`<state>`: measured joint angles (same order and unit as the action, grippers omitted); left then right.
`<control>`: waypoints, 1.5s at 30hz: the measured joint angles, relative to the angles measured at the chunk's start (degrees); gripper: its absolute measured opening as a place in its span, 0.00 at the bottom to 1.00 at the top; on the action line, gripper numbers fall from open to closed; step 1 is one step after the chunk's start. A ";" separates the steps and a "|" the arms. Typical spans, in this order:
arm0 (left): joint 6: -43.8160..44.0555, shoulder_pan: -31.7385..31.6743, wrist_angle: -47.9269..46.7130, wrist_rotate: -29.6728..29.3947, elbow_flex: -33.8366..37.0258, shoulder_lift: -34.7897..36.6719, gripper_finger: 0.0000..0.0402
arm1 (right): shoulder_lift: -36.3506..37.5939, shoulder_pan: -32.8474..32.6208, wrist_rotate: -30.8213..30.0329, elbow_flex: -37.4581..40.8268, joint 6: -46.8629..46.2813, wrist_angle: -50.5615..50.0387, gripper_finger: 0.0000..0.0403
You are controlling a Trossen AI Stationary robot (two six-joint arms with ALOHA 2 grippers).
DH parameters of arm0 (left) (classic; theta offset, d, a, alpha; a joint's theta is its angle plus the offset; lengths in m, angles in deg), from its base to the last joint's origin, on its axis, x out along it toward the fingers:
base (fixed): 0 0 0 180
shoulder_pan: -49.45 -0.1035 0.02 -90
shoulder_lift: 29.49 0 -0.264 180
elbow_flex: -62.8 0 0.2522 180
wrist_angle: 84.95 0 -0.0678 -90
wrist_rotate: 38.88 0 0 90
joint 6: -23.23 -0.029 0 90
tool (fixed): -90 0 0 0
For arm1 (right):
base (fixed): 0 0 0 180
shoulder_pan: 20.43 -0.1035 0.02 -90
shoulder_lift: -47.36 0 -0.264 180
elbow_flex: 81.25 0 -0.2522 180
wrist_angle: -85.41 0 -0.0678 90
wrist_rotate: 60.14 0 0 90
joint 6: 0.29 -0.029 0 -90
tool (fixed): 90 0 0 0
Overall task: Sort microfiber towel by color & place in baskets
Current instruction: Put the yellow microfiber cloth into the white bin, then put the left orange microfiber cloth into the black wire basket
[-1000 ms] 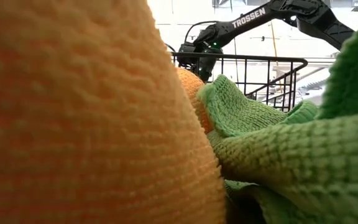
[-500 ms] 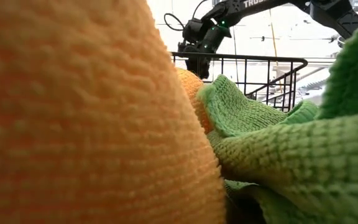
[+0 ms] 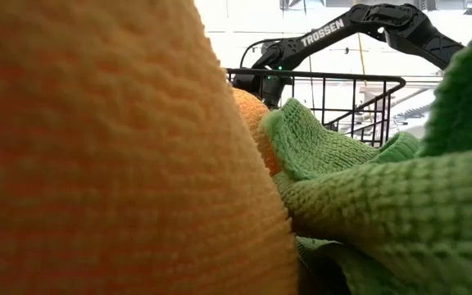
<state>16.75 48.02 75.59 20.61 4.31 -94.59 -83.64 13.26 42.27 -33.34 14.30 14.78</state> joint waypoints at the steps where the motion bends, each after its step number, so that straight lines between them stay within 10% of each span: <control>1: 0.00 0.00 0.00 0.37 0.00 0.00 0.73 | -0.05 -0.09 -0.02 0.00 0.00 0.06 0.04; 19: 0.02 0.00 0.09 1.11 0.00 0.00 0.73 | 14.04 -4.71 -0.30 -0.12 -2.13 -2.98 0.08; 29: -0.05 0.80 1.90 9.64 0.00 0.00 0.73 | 21.72 -15.81 -2.78 1.23 -6.50 -22.91 0.10; 45: 3.66 9.72 4.69 11.59 0.00 0.00 0.73 | 60.46 -40.05 -17.33 51.62 -34.03 6.41 0.10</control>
<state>20.41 57.74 80.28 32.20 4.31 -94.59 -23.18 -26.79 24.93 18.28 -19.73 21.19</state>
